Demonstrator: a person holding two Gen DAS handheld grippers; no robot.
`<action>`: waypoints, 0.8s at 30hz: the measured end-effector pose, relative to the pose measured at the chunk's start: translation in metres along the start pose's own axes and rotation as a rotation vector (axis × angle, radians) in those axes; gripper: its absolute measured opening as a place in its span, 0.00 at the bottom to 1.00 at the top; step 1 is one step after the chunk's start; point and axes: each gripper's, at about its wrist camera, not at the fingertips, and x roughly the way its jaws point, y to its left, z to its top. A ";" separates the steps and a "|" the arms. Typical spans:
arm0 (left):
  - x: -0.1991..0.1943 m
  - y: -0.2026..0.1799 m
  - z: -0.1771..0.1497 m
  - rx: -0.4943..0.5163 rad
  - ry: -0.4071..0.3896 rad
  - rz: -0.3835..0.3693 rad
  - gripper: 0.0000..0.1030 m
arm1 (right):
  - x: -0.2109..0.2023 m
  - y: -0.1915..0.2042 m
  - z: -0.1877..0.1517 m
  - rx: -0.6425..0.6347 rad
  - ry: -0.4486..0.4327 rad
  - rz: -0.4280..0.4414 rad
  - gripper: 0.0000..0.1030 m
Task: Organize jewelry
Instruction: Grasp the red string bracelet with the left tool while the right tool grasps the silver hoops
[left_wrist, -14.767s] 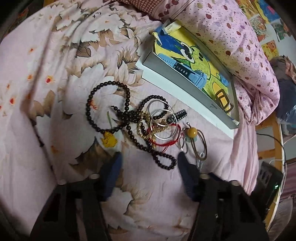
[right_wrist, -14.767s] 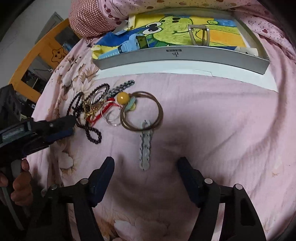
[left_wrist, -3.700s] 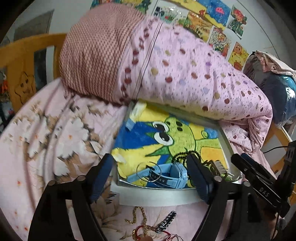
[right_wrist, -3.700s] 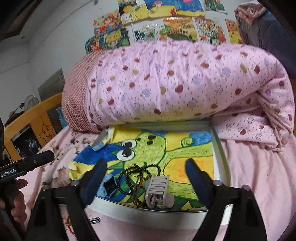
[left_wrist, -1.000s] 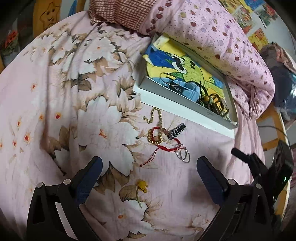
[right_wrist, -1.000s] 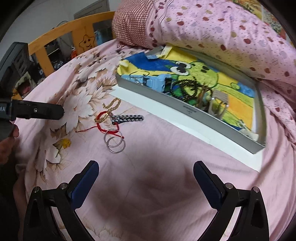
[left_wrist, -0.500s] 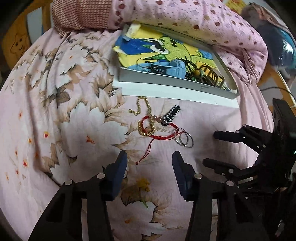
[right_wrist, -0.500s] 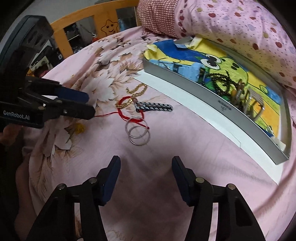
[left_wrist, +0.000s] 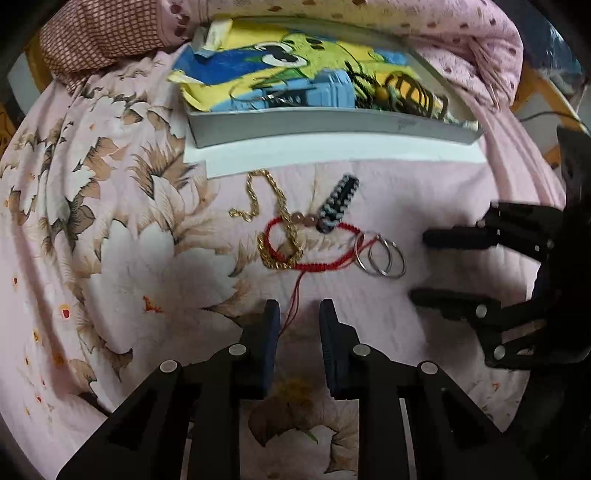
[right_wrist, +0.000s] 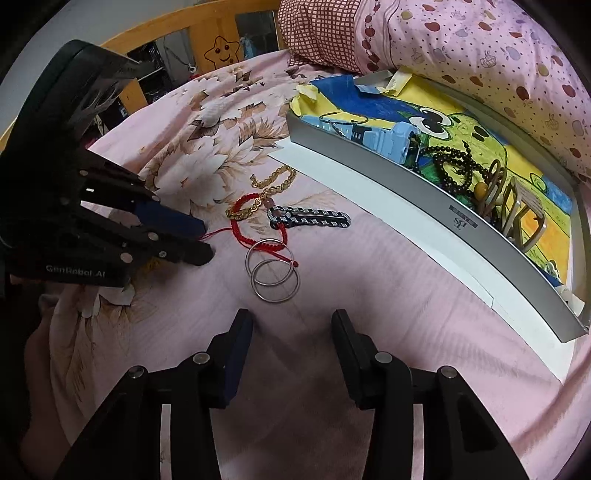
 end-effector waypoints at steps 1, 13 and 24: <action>0.001 -0.001 0.000 0.011 0.005 0.012 0.17 | 0.001 0.001 0.001 -0.003 -0.003 -0.001 0.41; 0.003 0.002 -0.003 -0.009 -0.011 0.095 0.00 | 0.017 0.001 0.012 0.007 -0.048 0.009 0.41; -0.020 0.008 -0.001 -0.048 -0.159 0.231 0.00 | 0.000 0.006 0.018 0.033 -0.074 0.016 0.26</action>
